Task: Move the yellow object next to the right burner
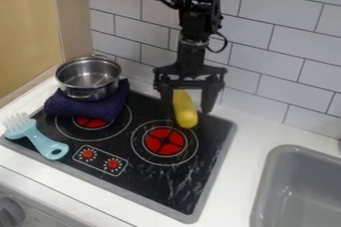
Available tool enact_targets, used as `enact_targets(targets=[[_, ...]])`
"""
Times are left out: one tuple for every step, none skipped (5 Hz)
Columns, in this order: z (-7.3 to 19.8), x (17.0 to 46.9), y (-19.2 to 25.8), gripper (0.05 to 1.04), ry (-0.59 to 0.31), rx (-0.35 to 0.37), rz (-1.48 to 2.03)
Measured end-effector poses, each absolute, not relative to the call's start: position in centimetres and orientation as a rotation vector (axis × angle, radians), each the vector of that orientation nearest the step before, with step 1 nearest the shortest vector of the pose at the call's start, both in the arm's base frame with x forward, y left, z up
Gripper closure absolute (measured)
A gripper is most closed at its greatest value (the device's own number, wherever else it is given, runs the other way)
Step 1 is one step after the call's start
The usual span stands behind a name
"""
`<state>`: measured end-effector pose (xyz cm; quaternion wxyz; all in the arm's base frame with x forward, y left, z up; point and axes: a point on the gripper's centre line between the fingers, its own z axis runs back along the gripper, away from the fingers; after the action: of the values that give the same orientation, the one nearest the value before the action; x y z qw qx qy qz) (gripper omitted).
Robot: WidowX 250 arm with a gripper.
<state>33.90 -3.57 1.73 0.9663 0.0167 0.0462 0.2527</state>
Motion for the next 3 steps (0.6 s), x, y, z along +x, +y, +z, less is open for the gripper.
enact_targets(targets=[[0.98,33.53,-3.48,0.085,0.109,0.04,0.513],[0.4,33.37,-3.25,0.144,0.124,0.041,0.511],[0.22,33.27,-3.26,0.439,0.13,0.042,0.512]])
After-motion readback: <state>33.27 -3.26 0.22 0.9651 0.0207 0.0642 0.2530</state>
